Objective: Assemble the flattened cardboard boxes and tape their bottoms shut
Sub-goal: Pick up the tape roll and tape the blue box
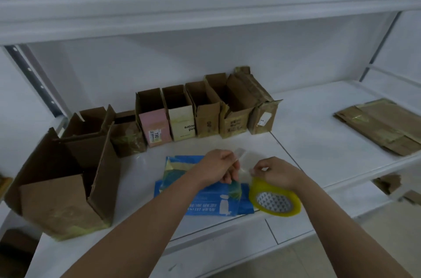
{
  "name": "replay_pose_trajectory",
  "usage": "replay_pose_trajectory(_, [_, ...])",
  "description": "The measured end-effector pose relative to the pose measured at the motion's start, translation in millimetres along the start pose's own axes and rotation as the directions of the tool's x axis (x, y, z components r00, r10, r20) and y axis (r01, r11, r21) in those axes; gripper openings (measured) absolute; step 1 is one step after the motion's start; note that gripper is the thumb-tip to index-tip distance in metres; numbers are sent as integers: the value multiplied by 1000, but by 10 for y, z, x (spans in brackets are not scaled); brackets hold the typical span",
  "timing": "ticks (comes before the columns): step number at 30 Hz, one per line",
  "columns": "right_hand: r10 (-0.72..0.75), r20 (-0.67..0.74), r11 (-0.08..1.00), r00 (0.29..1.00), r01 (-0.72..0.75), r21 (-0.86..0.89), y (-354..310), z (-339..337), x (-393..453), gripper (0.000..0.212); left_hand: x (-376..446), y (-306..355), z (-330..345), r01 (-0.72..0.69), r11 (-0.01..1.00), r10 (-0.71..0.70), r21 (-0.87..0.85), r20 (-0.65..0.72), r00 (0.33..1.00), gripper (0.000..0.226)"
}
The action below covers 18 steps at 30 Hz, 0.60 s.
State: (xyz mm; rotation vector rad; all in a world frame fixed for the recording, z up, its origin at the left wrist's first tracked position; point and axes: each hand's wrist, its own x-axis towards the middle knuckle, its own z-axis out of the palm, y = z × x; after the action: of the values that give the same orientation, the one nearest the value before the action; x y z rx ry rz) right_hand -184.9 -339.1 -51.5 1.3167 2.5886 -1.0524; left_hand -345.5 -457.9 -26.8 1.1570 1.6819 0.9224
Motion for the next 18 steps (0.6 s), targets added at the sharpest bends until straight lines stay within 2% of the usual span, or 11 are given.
replay_pose_trajectory(2, [-40, 81, 972, 996, 20, 236, 61, -72, -104, 14, 40, -54, -9, 0, 1000, 0, 2, -35, 999, 35])
replay_pose_trajectory(3, [-58, 111, 958, 992, 24, 285, 88, -89, -139, 15, 60, -71, -13, -7, 1000, 7, 7, -42, 999, 36])
replay_pose_trajectory(5, [-70, 72, 969, 995, 50, 240, 142, -63, -130, 14, 83, -90, -14, -26, 999, 27, 25, -37, 999, 37])
replay_pose_trajectory(7, [-17, -23, 999, 1000, 17, 31, 158, -26, -47, 15, 81, -102, -7, -42, 998, 43, 54, -27, 999, 38])
replay_pose_trajectory(9, [31, -42, 994, 999, -35, -102, 129, -35, -28, 23, 68, -97, -14, -36, 998, 36, 59, -7, 999, 38])
replay_pose_trajectory(12, [34, 4, 999, 999, -34, -26, 143, -74, -11, 25, 58, -24, -36, -10, 991, 2, 133, 67, 998, 38])
replay_pose_trajectory(14, [19, 44, 998, 999, -21, 62, 135, -107, -33, 24, 69, 71, -54, 9, 967, -45, 254, 134, 990, 37])
replay_pose_trajectory(18, [0, 10, 997, 1000, -1, 83, 110, -126, -67, 21, 159, 304, 2, 57, 839, -181, 541, 179, 967, 32])
